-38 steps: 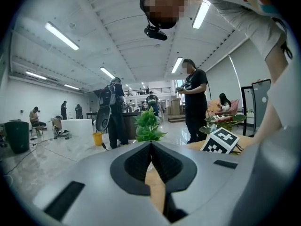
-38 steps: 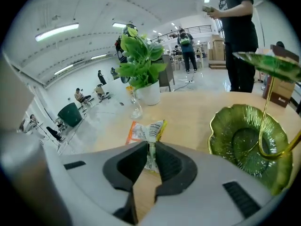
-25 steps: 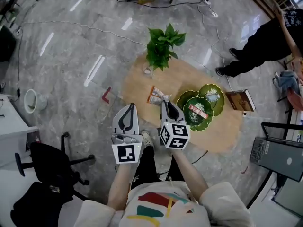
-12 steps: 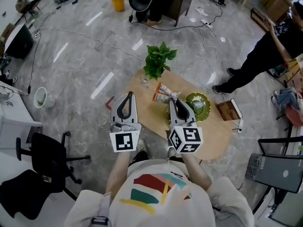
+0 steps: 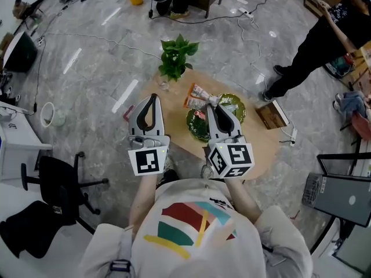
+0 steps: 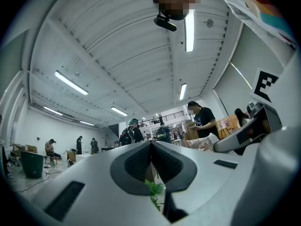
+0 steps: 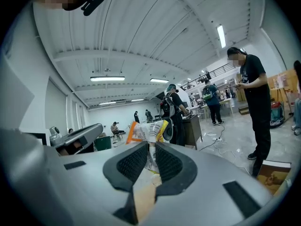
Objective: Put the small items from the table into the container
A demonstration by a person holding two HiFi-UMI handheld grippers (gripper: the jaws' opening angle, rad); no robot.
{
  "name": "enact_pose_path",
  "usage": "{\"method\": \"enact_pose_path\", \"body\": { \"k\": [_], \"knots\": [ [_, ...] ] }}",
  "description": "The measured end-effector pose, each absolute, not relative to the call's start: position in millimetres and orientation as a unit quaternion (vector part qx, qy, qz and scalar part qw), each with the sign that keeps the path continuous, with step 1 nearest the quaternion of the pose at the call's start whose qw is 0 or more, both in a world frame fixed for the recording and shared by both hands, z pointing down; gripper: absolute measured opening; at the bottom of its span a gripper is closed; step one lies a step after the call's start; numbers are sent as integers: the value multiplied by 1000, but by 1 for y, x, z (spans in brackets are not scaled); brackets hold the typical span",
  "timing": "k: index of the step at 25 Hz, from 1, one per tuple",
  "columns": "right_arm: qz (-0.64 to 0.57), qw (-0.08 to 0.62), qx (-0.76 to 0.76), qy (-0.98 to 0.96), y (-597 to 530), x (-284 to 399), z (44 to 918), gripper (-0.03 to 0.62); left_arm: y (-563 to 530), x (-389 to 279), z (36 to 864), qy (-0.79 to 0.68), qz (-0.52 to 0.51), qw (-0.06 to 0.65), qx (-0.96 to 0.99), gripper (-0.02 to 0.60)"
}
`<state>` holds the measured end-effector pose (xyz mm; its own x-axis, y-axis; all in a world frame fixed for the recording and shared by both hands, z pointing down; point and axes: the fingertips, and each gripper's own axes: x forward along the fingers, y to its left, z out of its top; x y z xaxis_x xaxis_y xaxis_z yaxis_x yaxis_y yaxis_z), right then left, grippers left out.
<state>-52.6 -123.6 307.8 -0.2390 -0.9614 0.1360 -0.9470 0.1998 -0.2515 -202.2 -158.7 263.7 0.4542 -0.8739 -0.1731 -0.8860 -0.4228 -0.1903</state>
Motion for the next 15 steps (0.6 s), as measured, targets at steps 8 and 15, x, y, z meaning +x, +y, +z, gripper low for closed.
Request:
{"method": "enact_pose_path", "body": {
  "k": [8, 15],
  "knots": [
    [-168, 19, -645, 745, -86, 30, 348, 66, -140, -134, 280, 488, 29, 104, -866, 8],
    [-239, -50, -669, 702, -27, 101, 470, 65, -114, -82, 361, 487, -27, 60, -871, 8]
  ]
}}
